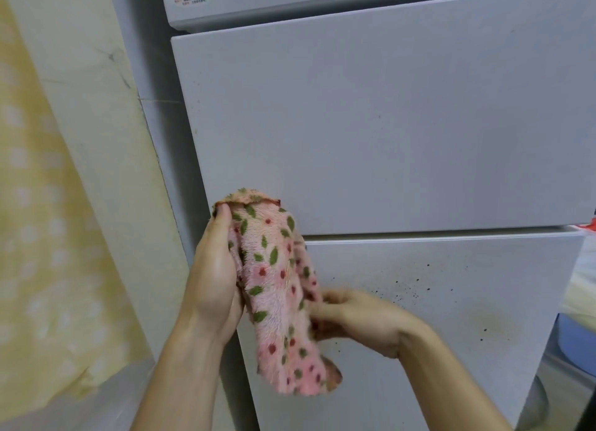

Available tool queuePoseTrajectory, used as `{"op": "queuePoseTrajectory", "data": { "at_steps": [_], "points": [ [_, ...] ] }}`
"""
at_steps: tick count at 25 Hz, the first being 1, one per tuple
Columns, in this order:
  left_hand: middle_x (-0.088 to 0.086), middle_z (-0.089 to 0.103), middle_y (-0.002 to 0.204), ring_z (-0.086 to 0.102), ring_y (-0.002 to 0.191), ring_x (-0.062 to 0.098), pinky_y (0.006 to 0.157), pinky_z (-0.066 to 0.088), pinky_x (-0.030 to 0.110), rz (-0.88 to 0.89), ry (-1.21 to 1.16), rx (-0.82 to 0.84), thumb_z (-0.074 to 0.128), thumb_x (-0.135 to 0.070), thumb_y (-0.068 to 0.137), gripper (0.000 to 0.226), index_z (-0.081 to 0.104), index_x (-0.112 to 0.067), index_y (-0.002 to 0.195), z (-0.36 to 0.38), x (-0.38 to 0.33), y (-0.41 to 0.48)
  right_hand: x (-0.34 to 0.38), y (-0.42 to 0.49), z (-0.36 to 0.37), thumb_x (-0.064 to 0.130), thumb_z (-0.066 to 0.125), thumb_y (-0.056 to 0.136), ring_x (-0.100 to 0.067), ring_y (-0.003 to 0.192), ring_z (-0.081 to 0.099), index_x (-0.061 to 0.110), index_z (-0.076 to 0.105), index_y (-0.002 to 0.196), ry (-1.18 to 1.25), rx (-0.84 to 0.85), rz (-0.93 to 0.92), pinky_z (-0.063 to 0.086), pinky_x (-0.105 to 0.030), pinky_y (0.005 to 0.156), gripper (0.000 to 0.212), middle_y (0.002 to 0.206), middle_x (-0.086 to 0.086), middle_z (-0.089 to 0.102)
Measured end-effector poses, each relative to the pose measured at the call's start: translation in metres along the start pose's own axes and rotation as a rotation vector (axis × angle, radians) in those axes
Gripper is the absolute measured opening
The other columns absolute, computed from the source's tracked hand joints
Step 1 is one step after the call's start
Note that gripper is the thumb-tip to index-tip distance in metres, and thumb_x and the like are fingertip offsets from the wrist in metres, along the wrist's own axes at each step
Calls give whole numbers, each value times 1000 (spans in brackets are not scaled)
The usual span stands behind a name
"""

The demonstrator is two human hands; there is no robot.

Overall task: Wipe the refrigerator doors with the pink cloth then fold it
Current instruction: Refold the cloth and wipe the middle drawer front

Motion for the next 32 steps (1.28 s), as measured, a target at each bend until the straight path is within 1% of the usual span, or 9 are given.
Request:
{"op": "queuePoseTrajectory", "data": {
  "at_steps": [4, 8, 11, 14, 16, 20, 26, 29, 32],
  "points": [
    [5, 78, 118, 73, 116, 19, 105, 52, 44, 155, 85, -143, 35, -39, 113, 45, 69, -11, 123, -26, -18, 5, 39, -29, -44, 18, 68, 99, -17, 85, 74, 10, 73, 104, 112, -265, -109, 62, -39, 92, 11, 97, -6, 79],
    [-7, 75, 78, 73, 81, 8, 82, 54, 33, 203, 227, -342, 49, -33, 110, 40, 71, -16, 82, -58, -31, 2, 81, -82, -93, 20, 83, 84, -19, 79, 74, 12, 66, 105, 241, -662, -334, 61, -42, 89, 28, 88, -9, 80],
    [-4, 70, 74, 68, 78, 16, 74, 52, 32, 144, 246, -384, 60, -27, 104, 28, 68, -14, 80, -71, -27, 3, 89, -108, -107, 14, 81, 89, -19, 81, 67, 17, 69, 105, 382, -865, -482, 54, -38, 83, 20, 84, -8, 73],
    [-1, 72, 79, 70, 82, 20, 71, 55, 31, 112, 136, -413, 64, -9, 97, 6, 62, -14, 94, -81, -23, 4, 89, -116, -110, 17, 79, 92, -11, 83, 70, 26, 75, 110, 322, -934, -508, 56, -32, 84, 21, 87, 1, 77],
    [-1, 72, 75, 69, 76, 17, 68, 55, 29, 102, 57, -348, 58, 0, 96, 16, 59, -16, 95, -78, -24, 6, 91, -122, -113, 22, 80, 92, -6, 81, 72, 29, 78, 110, 248, -974, -494, 55, -28, 83, 20, 86, 3, 80],
    [0, 66, 75, 64, 70, 13, 74, 50, 30, 29, -27, -135, 45, -5, 100, 22, 63, -17, 94, -58, -21, 4, 76, -123, -125, 32, 78, 92, -16, 80, 70, 28, 61, 120, 151, -1034, -333, 57, -47, 94, 33, 83, -2, 80],
    [-3, 70, 79, 66, 75, 8, 65, 58, 21, 59, 25, -69, 40, -7, 106, 34, 73, -14, 111, -57, -22, 7, 83, -118, -117, 10, 83, 68, -28, 95, 78, 30, 55, 137, 410, -735, -380, 57, -41, 90, 77, 111, -14, 76],
    [1, 76, 99, 70, 92, 10, 84, 59, 23, 94, 162, -71, 55, -4, 101, 27, 74, -15, 118, -65, -26, 9, 87, -123, -120, 2, 85, 72, -32, 101, 75, 34, 72, 123, 187, -786, -387, 59, -33, 90, 62, 109, -11, 76],
    [2, 81, 102, 75, 97, 11, 94, 56, 23, 159, 409, -66, 68, -1, 94, 32, 74, -19, 120, -68, -36, 6, 93, -132, -125, 7, 80, 89, -11, 92, 75, 37, 79, 110, -86, -931, -382, 55, -22, 87, 36, 95, 6, 79]
  ]
}}
Point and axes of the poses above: each hand's wrist, its own y-axis towards the middle knuckle, its own z-axis out of the palm, x = y × z, the point moved 10 cm from there along y, towards the middle knuckle
